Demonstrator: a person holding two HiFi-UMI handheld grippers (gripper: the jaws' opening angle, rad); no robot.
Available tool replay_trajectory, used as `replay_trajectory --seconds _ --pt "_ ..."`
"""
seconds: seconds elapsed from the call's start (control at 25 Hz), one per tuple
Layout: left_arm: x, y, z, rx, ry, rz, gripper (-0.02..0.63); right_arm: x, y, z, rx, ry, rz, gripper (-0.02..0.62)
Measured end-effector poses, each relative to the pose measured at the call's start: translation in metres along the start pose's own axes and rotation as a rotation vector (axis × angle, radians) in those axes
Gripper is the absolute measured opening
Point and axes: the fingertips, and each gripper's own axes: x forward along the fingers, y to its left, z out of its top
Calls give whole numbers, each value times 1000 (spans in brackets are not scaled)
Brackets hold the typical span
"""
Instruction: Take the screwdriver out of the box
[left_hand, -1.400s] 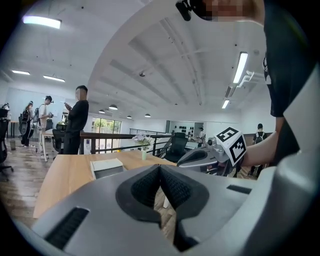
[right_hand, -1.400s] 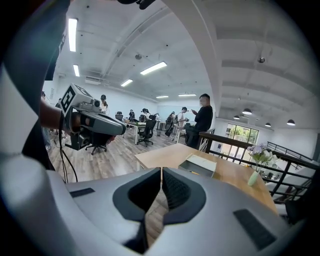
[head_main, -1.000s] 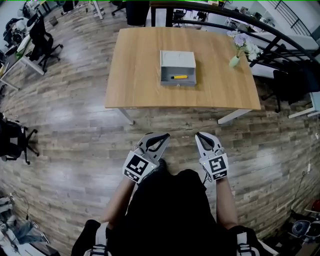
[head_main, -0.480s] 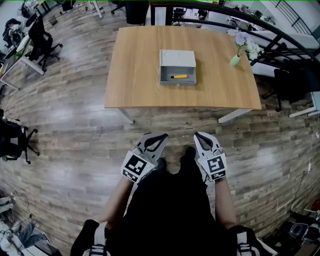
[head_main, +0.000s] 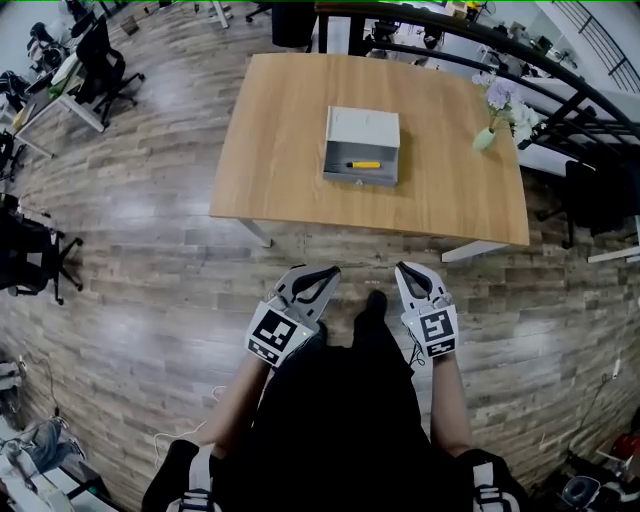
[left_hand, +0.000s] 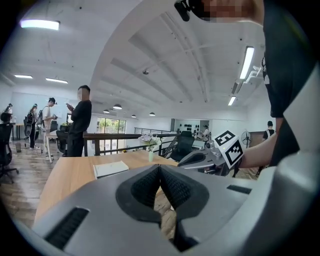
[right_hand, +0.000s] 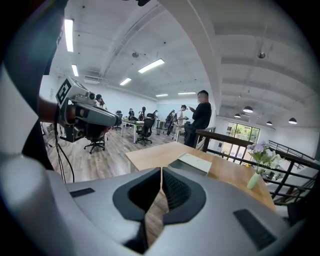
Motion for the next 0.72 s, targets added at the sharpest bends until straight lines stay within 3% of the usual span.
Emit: replay_trajectory --seconds 0.44,0.72 --pt "82 16 28 -19 -1 117 22 27 -107 -9 -23 -7 84 27" --pt "104 29 32 -44 27 212 22 50 -136 -3 -33 -32 171 26"
